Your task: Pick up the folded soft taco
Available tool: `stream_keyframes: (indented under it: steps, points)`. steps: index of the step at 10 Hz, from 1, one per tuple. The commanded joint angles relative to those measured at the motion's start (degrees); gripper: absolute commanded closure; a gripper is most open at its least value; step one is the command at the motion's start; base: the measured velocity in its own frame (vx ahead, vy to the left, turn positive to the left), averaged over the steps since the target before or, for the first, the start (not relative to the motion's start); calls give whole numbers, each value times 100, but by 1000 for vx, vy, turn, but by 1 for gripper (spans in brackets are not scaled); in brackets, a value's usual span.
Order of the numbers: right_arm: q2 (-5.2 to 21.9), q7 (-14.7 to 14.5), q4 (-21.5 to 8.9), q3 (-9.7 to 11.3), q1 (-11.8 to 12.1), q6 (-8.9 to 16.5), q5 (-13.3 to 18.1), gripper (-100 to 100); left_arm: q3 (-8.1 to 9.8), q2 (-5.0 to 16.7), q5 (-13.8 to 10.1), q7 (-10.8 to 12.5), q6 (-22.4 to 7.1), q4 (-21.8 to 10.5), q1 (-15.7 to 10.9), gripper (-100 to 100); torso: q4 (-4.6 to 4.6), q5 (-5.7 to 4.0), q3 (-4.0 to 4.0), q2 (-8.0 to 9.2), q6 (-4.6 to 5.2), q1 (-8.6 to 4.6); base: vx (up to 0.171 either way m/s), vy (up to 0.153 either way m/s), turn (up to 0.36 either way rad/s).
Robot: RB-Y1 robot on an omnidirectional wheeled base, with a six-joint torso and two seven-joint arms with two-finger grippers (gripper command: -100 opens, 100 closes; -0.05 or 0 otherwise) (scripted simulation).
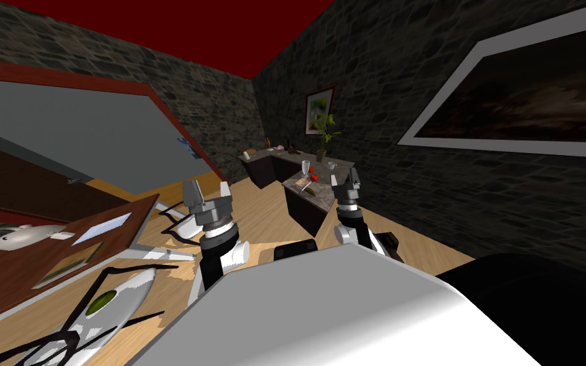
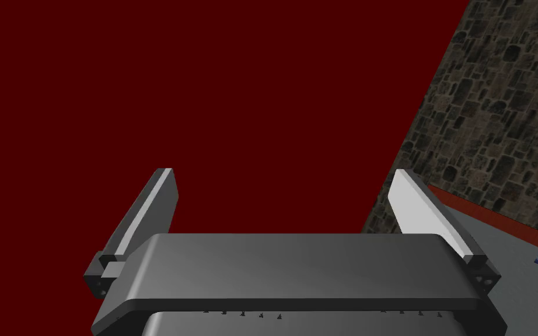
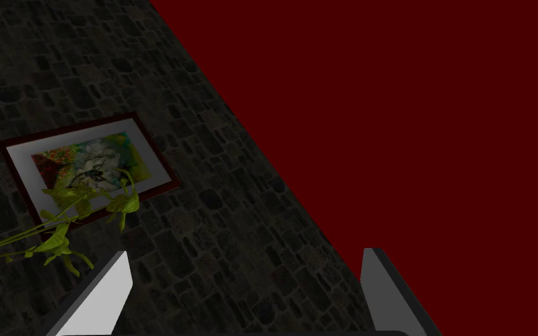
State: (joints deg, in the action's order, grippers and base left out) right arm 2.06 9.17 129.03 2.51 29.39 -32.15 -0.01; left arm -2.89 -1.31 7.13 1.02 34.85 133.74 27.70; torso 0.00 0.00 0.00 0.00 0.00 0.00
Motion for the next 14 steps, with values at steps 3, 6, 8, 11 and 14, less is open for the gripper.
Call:
stream_keyframes:
  steps: [3,6,8,11,14]
  points:
    - [453,102,-283,-15,-32,-57,19,-100,0,0,0,0,0,0,0,0,-1,1,-1,-2,0,6,6,22,-29]
    - [1018,261,-730,-35,-78,-150,52,-100,0,0,0,0,0,0,0,0,-2,4,-4,-6,0,19,17,57,-50]
    - [1306,324,-911,-41,-94,-187,67,-100,0,0,0,0,0,0,0,0,-1,4,-2,-3,0,16,4,44,-30]
    - [1789,456,-1306,-49,-127,-267,105,-100,0,0,0,0,0,0,0,0,-1,4,-2,-4,-1,14,11,43,-40]
    - [2171,523,-1515,-51,-144,-309,127,-100,0,0,0,0,0,0,0,0,-1,3,-3,-5,1,12,10,37,-34]
